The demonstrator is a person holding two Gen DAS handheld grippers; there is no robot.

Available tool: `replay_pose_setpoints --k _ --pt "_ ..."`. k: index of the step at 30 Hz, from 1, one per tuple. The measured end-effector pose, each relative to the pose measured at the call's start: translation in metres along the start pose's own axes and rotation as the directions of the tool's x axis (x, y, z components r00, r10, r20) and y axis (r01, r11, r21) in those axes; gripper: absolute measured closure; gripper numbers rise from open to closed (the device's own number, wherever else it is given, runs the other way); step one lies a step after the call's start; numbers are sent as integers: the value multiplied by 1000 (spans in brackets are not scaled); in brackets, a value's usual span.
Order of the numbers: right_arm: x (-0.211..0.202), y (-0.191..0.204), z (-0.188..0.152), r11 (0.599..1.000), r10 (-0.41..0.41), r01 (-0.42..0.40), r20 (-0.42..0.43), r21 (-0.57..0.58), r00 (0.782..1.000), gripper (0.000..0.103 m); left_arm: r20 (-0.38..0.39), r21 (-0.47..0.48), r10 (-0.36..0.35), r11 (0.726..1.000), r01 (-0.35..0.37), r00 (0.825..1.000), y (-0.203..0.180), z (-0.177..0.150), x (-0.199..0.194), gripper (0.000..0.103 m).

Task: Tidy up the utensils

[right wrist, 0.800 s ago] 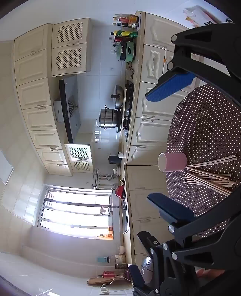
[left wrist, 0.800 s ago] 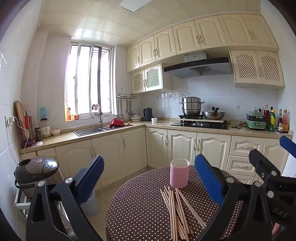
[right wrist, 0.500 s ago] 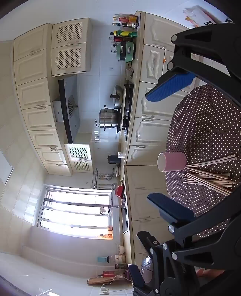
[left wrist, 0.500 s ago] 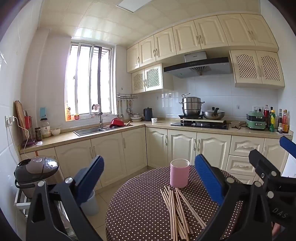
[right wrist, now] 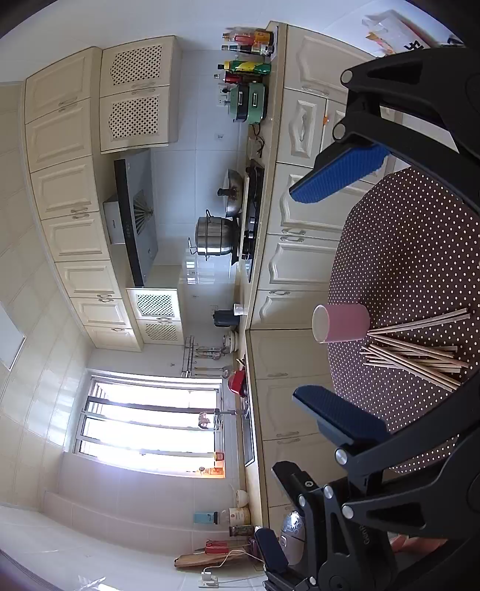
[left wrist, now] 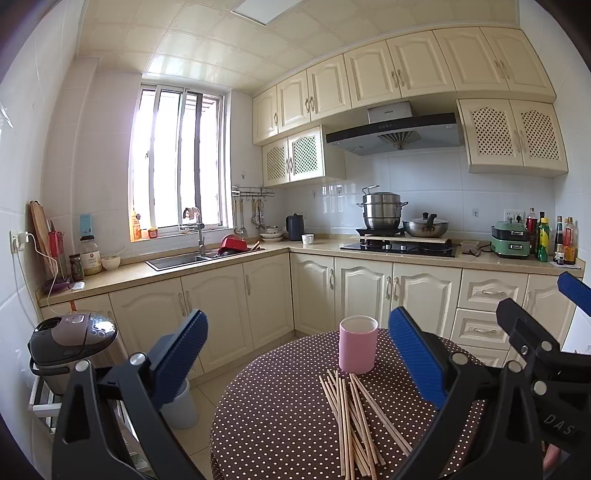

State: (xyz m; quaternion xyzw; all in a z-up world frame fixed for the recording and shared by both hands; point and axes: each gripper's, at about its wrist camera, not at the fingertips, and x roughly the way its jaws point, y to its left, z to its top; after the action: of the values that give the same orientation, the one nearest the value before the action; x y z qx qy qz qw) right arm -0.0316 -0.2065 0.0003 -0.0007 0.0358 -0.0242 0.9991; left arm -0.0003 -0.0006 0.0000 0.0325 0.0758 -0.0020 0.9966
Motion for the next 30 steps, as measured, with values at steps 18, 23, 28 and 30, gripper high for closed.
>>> replay_pose_setpoints --k 18,23,28,30 --pt "3 0 -5 1000 2 -2 -5 4 1000 6 0 2 3 1000 -3 1000 1 0 -1 6" --pt "3 0 -4 1000 2 -2 -5 4 1000 6 0 2 3 1000 -3 1000 2 0 -1 6" --pt "4 0 -4 1000 3 -3 -7 5 1000 6 -1 3 4 1000 -4 1000 1 -1 1 6" --pt "4 0 -3 1000 3 -3 -9 4 1000 6 -5 3 4 1000 -4 1000 5 -4 0 6"
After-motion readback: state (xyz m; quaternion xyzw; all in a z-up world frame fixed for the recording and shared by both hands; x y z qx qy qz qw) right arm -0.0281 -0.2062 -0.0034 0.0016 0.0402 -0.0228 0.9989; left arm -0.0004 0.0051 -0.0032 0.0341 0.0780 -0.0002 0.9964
